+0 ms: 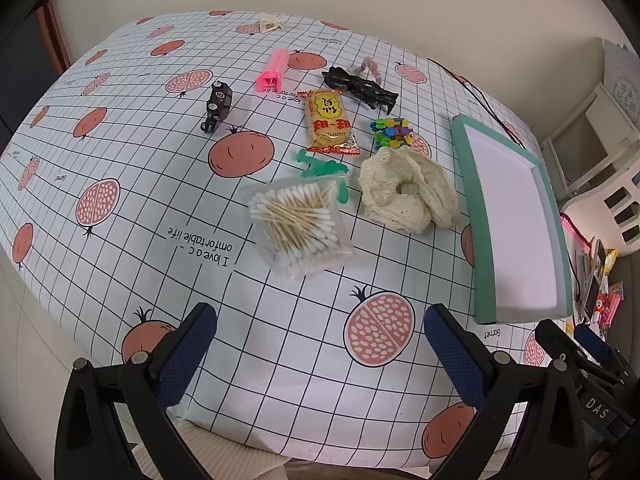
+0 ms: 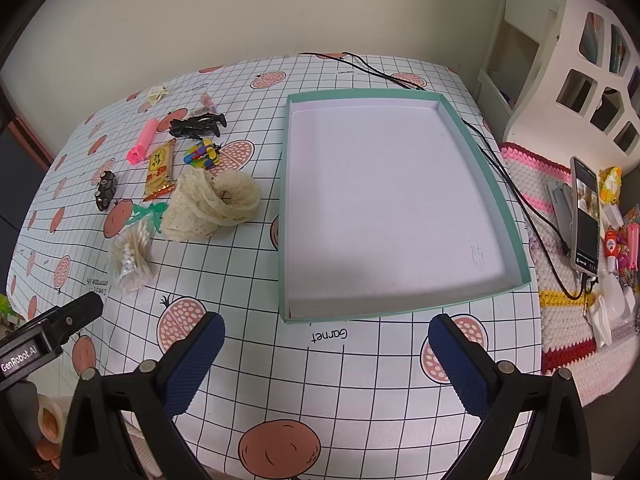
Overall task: Organize objects
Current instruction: 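Move both grippers toward the cotton swab bag and cream lace scrunchie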
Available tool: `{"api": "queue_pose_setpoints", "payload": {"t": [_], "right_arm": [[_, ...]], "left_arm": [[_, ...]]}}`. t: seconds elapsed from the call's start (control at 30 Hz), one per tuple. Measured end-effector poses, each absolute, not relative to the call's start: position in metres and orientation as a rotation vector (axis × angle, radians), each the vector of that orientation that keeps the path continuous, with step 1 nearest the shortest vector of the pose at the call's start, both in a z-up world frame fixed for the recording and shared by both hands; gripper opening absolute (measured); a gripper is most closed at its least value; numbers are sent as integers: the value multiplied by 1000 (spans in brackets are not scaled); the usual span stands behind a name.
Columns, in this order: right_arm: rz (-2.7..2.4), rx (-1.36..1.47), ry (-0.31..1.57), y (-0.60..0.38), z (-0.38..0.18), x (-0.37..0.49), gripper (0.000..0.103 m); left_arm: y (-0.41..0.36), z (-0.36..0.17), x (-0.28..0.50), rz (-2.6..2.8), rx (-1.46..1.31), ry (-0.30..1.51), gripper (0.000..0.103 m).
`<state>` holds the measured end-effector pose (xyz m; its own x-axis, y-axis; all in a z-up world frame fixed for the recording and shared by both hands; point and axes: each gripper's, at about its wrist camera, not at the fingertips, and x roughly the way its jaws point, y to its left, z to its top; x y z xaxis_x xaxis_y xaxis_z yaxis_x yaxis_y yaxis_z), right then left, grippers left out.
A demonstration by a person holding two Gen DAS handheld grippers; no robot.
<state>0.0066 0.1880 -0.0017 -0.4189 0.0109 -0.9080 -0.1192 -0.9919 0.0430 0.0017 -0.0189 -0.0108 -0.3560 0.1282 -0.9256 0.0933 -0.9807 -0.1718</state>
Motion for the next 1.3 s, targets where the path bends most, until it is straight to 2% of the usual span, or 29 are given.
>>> {"api": "queue_pose_setpoints", "payload": {"t": [0.3, 0.43, 0.7, 0.87, 1.13, 1.3], "right_arm": [[2597, -1626, 167, 191, 3, 5, 103], [2718, -1466, 178, 192, 25, 4, 103], [2903, -1185, 200, 170, 67, -7, 103], [2946, -1230, 180, 150, 70, -33, 103], [2941, -1328, 321, 135, 65, -84, 103], [2897, -1414, 250, 121, 44, -109, 100]], "left_arm": [[-23, -11, 0, 2539, -1768, -339, 103], [-27, -1, -4, 2550, -1686, -391, 103], [-39, 21, -21, 2654, -1536, -375, 103], [-52, 21, -34, 2684, -1557, -390, 103], [-72, 13, -59, 2710, -1616, -435, 103], [-73, -4, -80, 2685, -1722, -437, 103]]}}
